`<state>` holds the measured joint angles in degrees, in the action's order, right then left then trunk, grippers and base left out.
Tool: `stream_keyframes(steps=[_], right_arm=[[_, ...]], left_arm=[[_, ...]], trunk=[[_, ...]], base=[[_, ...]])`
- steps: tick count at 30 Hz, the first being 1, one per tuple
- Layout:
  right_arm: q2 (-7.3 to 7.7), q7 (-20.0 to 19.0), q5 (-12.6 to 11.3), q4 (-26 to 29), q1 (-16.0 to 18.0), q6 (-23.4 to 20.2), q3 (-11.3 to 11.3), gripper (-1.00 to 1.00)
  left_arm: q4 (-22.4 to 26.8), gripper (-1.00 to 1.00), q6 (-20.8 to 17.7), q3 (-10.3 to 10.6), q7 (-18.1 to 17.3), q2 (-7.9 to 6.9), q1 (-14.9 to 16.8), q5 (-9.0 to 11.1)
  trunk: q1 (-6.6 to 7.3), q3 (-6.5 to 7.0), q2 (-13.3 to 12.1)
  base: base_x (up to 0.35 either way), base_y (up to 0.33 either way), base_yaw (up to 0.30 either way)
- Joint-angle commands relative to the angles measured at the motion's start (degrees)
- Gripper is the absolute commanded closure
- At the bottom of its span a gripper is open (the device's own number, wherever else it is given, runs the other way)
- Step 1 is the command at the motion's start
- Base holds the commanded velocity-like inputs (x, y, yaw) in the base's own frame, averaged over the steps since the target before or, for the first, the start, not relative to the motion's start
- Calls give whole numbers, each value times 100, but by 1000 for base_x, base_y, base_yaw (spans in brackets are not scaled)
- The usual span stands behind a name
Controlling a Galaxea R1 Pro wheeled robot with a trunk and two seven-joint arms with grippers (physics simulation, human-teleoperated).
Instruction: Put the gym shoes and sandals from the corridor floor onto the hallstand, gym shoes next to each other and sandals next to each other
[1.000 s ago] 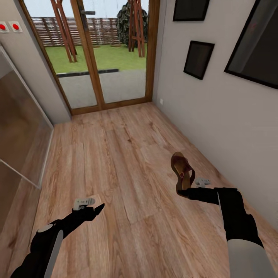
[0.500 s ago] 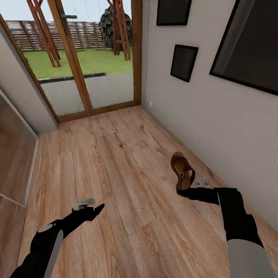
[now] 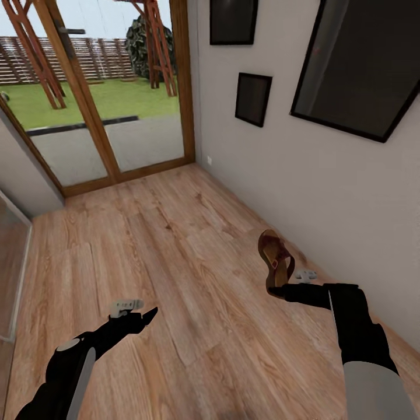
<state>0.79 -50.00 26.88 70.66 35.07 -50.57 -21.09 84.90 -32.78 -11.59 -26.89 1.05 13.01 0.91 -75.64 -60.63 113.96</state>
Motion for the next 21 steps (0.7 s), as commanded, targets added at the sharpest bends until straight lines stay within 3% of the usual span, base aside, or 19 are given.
stream_keyframes(steps=[1,21], right_arm=[[0,18,-16,0,-2,-15,0,100],[0,22,-16,0,0,-15,0,100]], left_arm=[[0,-100,0,0,0,0,0,0],[0,-100,0,-1,0,0,0,-3]], trunk=[[0,7,0],[0,123,0]], base=[[4,1,-207],[0,0,-226]])
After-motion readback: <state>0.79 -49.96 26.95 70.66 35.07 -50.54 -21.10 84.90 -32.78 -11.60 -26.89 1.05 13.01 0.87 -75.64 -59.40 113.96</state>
